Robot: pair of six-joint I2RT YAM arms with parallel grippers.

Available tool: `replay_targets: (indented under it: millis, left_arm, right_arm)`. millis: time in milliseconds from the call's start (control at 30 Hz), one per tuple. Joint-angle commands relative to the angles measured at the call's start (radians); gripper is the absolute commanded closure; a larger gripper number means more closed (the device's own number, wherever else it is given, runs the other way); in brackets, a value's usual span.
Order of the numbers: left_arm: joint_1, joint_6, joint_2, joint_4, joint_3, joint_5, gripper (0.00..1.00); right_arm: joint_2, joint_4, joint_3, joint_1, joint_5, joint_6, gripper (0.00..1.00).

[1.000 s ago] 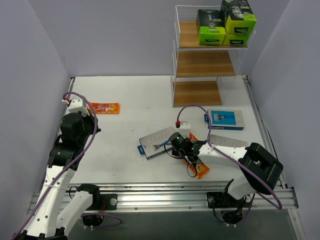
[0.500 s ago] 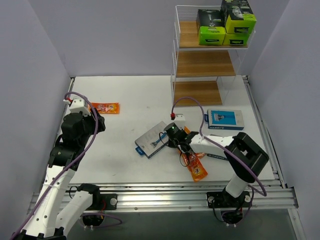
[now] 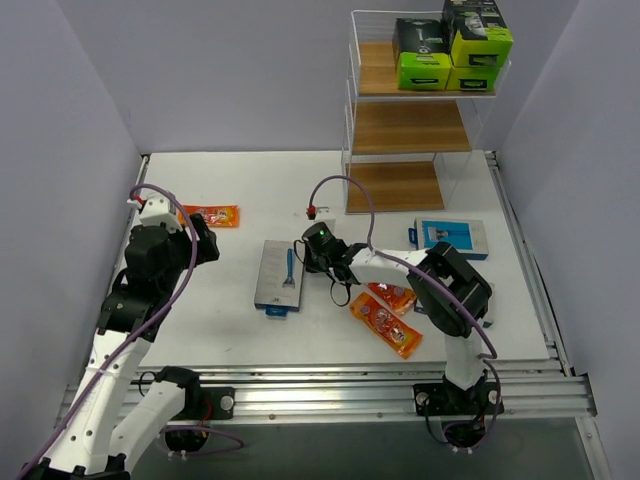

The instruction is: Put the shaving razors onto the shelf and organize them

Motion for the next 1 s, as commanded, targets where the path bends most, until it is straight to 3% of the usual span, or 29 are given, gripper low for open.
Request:
replay_targets:
  millis: [0, 467, 667, 767, 933, 967]
  left_arm:
    - [-0.005, -0.010, 0.000, 0.022, 0.023, -0.019, 0.06]
    - [-0.007, -0.011, 0.006, 0.028, 0.013, -0.024, 0.06]
    - [-0.004, -0.008, 0.007, 0.032, 0.012, -0.012, 0.06]
    - [0.001, -0.005, 0.007, 0.033, 0.012, -0.010, 0.06]
    - [0.002, 0.006, -0.006, 0.039, 0.009, -0.003, 0.05]
    - [0.004, 0.007, -0.011, 0.040, 0.007, 0.002, 0.00]
  right_arm:
    - [0.026, 0.066, 0.051, -0.003, -0.075, -0.033, 0.94]
    - [0.131, 0.108, 0.192, 0.017, -0.247, -0.081, 0.94]
    - [0.024, 0.101, 0.149, -0.006, -0.238, -0.050, 0.84]
    - [-0.076, 0.068, 0.100, -0.006, -0.157, -0.013, 0.72]
    - [-0.231, 0.071, -0.077, 0.001, -0.040, 0.108, 0.69]
    - [-0.278, 0.095, -0.146, 0.009, -0.040, 0.151, 0.68]
